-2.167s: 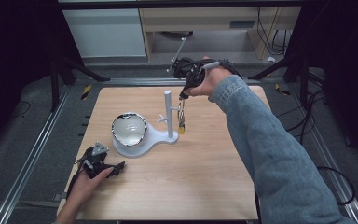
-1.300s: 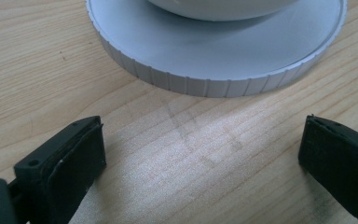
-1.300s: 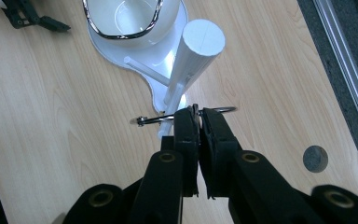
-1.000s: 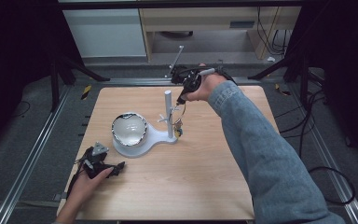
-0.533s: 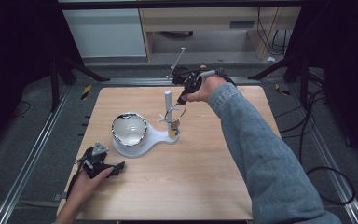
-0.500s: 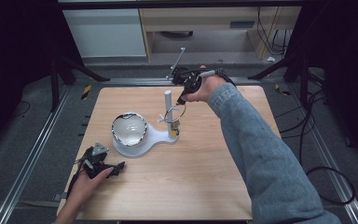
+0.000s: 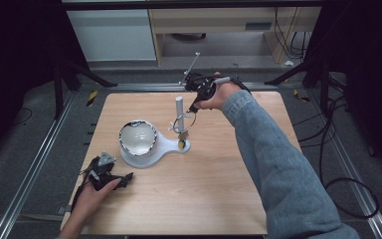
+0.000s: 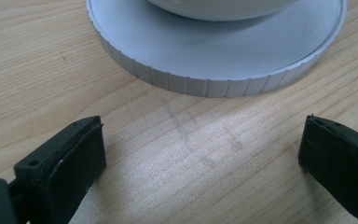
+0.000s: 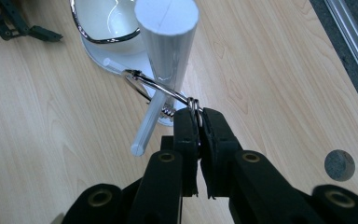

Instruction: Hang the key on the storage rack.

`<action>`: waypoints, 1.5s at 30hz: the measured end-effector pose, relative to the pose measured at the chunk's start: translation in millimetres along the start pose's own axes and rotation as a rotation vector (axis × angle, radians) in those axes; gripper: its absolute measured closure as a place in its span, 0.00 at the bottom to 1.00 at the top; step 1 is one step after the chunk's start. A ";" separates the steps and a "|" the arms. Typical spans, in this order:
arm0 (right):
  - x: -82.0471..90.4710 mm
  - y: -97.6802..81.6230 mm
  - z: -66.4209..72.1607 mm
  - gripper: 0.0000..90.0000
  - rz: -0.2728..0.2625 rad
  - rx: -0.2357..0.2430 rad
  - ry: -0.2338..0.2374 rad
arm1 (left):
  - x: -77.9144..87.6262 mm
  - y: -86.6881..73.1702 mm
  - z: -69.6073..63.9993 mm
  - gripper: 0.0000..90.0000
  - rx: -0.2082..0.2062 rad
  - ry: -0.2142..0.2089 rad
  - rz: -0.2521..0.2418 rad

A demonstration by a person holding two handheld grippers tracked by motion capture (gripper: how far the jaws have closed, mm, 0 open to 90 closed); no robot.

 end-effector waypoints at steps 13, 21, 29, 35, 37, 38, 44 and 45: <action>-7.6 -5.9 -3.0 0.94 0.019 -0.009 0.003 | 0.0 0.0 0.0 0.00 0.000 0.000 0.000; -11.2 -11.1 -7.6 0.90 0.030 -0.028 -0.004 | 0.0 0.0 -0.1 0.00 0.000 0.001 0.000; -10.3 -16.8 -12.3 0.76 0.020 -0.050 -0.031 | 0.0 -0.1 -0.1 0.00 0.001 0.000 0.000; -8.0 -20.0 -14.7 0.63 0.011 -0.059 -0.057 | 0.0 0.0 -0.1 0.00 0.001 0.001 0.000; -7.1 -21.6 -16.6 0.56 0.005 -0.066 -0.073 | 0.0 0.0 -0.1 0.00 0.001 0.001 -0.001; -5.9 -23.4 -18.4 0.51 0.001 -0.076 -0.088 | 0.0 0.0 -0.1 0.00 0.001 0.000 0.000; -3.0 -28.1 -23.4 0.30 -0.029 -0.110 -0.153 | 0.0 0.0 -0.1 0.00 0.001 0.001 0.000; -2.8 -30.8 -25.6 0.24 -0.040 -0.131 -0.165 | 0.0 0.0 -0.1 0.00 0.000 0.001 0.000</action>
Point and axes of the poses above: each handheld gripper's, and its own axes: x roughly backward along the jaws, y roughly out of its top, z roughly to its left, the point moved 1 cm from there along -x, roughly forward along the jaws, and after that the axes turned 15 degrees about -y, right-handed, at the moved point
